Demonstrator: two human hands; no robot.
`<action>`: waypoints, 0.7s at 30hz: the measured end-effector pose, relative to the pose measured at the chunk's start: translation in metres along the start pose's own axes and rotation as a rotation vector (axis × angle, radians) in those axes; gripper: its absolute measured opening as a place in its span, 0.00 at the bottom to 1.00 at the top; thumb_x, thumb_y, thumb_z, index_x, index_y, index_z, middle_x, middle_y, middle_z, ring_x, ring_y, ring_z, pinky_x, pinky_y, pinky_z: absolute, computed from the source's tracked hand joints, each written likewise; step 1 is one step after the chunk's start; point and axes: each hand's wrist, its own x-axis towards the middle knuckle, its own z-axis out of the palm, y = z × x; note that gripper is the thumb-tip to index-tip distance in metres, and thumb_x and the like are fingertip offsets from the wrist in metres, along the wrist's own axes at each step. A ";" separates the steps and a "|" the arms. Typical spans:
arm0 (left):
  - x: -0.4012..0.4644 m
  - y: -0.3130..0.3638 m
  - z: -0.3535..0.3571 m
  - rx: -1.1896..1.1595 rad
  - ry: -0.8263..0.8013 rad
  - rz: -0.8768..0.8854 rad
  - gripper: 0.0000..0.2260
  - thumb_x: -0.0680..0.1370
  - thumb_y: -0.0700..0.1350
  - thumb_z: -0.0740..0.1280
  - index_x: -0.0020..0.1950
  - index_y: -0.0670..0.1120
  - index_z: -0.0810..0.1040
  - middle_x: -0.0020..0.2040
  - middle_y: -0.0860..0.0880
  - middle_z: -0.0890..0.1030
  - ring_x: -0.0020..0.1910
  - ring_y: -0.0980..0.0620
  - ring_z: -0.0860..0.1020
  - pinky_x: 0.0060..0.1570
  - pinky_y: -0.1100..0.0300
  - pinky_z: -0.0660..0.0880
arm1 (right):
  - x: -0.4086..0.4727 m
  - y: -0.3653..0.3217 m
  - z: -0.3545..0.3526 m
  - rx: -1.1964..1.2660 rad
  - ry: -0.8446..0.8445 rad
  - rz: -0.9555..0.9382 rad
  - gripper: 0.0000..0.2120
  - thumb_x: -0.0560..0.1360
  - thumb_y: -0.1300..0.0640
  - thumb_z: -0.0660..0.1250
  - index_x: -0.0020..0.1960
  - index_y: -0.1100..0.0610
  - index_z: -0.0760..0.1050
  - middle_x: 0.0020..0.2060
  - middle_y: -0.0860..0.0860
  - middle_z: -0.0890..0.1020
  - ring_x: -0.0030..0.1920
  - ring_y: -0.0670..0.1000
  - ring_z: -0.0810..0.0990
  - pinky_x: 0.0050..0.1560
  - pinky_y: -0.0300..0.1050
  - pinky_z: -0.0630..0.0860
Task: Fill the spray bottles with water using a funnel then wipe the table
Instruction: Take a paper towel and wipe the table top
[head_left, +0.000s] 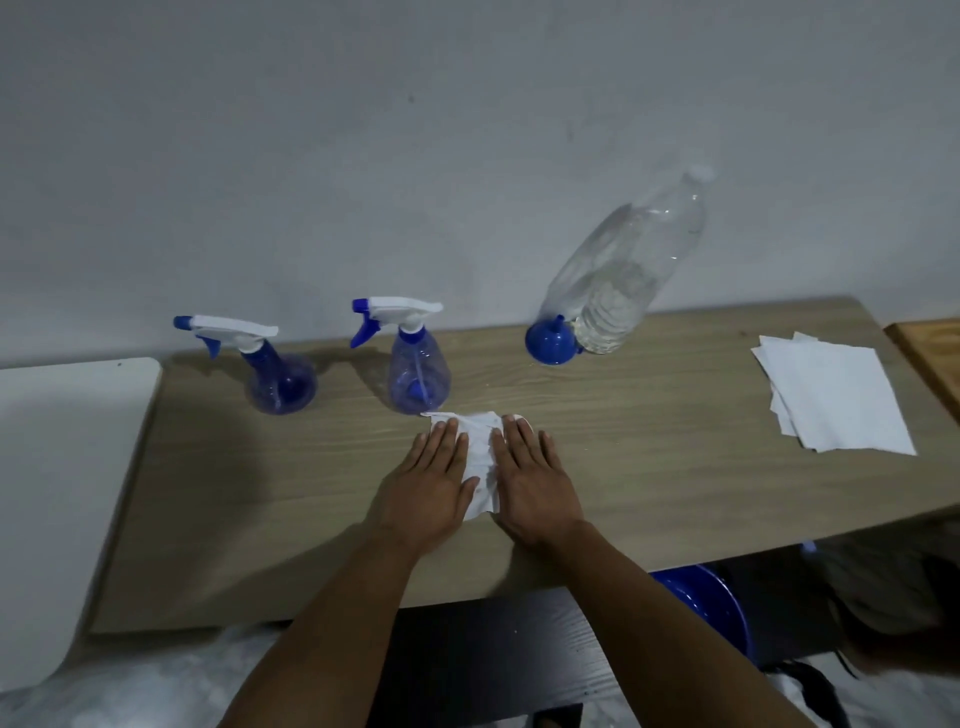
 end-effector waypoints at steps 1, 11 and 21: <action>0.007 0.009 0.000 0.004 -0.006 0.005 0.30 0.84 0.57 0.47 0.80 0.39 0.57 0.80 0.39 0.57 0.80 0.43 0.56 0.77 0.46 0.56 | -0.001 0.012 -0.002 -0.002 -0.002 -0.007 0.36 0.84 0.43 0.53 0.85 0.60 0.50 0.85 0.59 0.50 0.85 0.59 0.46 0.83 0.58 0.41; 0.080 0.062 -0.009 -0.019 0.007 -0.105 0.33 0.81 0.56 0.35 0.81 0.40 0.51 0.81 0.41 0.50 0.81 0.46 0.49 0.79 0.49 0.49 | 0.049 0.093 -0.029 0.015 0.011 -0.101 0.34 0.84 0.46 0.40 0.85 0.60 0.51 0.85 0.59 0.51 0.85 0.58 0.48 0.84 0.61 0.43; 0.135 0.077 -0.019 -0.013 0.011 -0.068 0.34 0.79 0.56 0.35 0.81 0.40 0.52 0.82 0.43 0.50 0.81 0.48 0.49 0.76 0.56 0.40 | 0.052 0.119 -0.042 0.032 0.027 0.015 0.30 0.87 0.48 0.47 0.85 0.61 0.50 0.85 0.60 0.51 0.85 0.59 0.47 0.83 0.62 0.40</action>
